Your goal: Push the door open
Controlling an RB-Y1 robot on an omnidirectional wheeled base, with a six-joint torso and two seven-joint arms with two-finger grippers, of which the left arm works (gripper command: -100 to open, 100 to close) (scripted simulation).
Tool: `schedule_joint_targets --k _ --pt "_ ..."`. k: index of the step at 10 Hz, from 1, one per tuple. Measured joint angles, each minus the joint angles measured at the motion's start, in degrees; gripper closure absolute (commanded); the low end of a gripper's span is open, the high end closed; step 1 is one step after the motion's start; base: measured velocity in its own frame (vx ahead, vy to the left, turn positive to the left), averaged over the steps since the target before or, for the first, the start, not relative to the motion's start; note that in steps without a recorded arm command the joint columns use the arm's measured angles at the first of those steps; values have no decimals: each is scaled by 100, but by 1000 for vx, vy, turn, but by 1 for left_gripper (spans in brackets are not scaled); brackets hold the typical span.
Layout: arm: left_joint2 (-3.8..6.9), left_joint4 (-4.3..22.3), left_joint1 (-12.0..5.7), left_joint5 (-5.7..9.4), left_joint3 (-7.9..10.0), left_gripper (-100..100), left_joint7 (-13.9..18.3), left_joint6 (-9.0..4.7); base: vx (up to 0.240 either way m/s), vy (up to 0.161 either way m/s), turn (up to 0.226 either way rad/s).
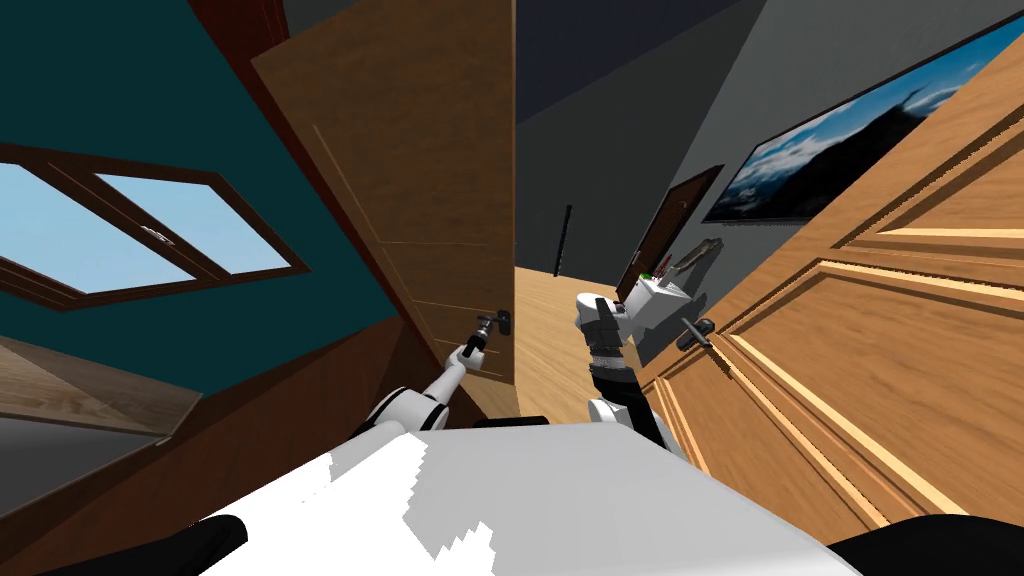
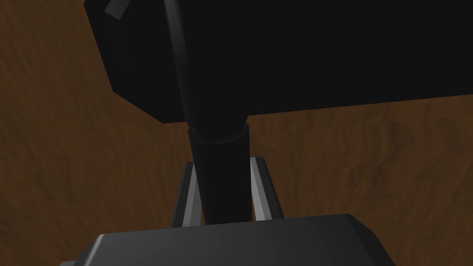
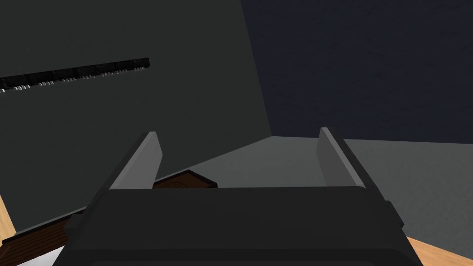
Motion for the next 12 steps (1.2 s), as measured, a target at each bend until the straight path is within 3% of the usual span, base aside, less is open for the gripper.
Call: schedule_joint_targets --k 3,4,5,6,8,11,12 --pt "-11 311 -165 21 44 100 3 -181 25 -28 13" --pt "5 177 -67 34 89 100 -20 -111 81 -139 125" --pt "-6 210 -71 50 147 100 -65 -78 113 -150 88" --pt "-8 497 -190 84 236 100 -108 -206 109 -146 50" --pt "70 465 -163 116 313 100 -95 -238 88 -142 44" --pt "116 146 11 169 494 100 -205 -53 127 -151 73" --pt "120 240 -55 190 552 100 -229 -91 92 -124 43"
